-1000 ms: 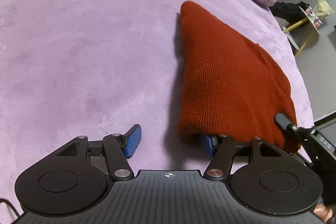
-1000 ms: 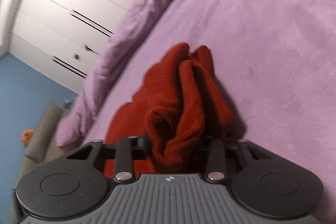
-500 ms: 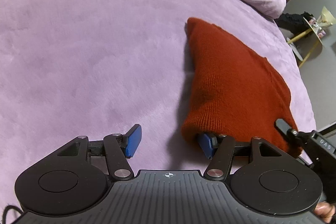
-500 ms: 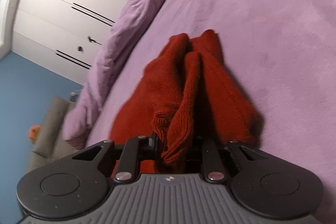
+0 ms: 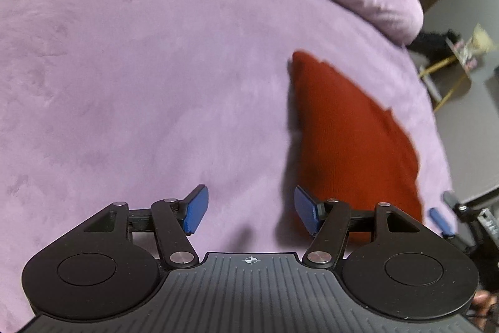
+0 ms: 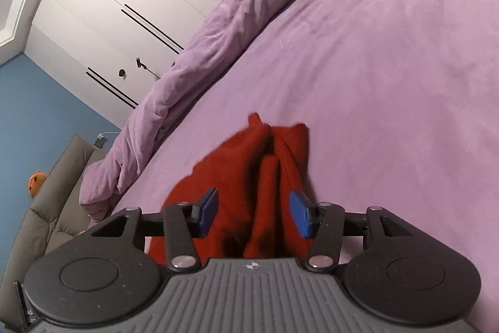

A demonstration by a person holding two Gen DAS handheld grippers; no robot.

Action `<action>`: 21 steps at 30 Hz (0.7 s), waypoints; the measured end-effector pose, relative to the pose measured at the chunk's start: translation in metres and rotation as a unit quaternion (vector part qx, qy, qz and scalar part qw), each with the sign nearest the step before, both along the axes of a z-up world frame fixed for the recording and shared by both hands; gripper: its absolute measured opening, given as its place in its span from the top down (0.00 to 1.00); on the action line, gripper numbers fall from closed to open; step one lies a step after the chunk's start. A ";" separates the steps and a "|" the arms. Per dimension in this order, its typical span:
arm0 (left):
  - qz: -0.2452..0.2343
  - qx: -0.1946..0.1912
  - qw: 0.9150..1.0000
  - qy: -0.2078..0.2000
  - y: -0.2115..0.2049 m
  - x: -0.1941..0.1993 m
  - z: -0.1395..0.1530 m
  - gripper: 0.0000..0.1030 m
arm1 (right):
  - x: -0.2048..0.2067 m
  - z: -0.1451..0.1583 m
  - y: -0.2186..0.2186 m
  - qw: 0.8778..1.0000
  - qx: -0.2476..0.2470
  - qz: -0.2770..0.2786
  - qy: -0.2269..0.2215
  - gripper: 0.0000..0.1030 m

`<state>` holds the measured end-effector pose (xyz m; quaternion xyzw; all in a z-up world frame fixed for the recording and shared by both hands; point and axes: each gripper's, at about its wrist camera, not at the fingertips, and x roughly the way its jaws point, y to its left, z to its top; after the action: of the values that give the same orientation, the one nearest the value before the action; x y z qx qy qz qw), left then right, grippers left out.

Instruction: Fold small clothes

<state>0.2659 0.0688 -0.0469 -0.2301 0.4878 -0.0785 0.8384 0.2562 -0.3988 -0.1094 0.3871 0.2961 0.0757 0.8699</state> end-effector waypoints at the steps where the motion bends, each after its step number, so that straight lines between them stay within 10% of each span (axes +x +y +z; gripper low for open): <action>1: 0.000 -0.010 1.000 0.002 -0.001 0.006 0.001 0.33 | 0.011 -0.002 0.006 1.000 0.001 0.014 0.001 0.50; 5: -0.009 -0.039 0.999 0.011 -0.013 0.032 -0.005 0.32 | 0.052 -0.014 0.035 0.997 -0.030 0.062 0.037 0.59; 7: -0.013 -0.043 0.999 0.020 -0.020 0.044 -0.010 0.32 | 0.062 -0.014 0.045 0.994 -0.071 0.073 0.038 0.93; 11: -0.024 -0.052 0.998 0.006 -0.029 0.063 -0.012 0.32 | 0.052 -0.001 0.037 0.992 -0.118 0.046 0.009 0.93; 17: -0.063 -0.107 0.992 0.011 -0.033 0.090 -0.029 0.32 | 0.045 -0.010 0.004 0.994 -0.093 0.038 0.031 0.72; 21: -0.073 -0.143 0.987 0.021 -0.034 0.103 -0.043 0.31 | 0.052 -0.025 -0.024 0.998 -0.024 0.030 0.058 0.37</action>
<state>0.3689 0.0346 -0.0897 -0.3127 0.5049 -0.2039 0.7782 0.3081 -0.4225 -0.1342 0.3608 0.3592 0.0717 0.8577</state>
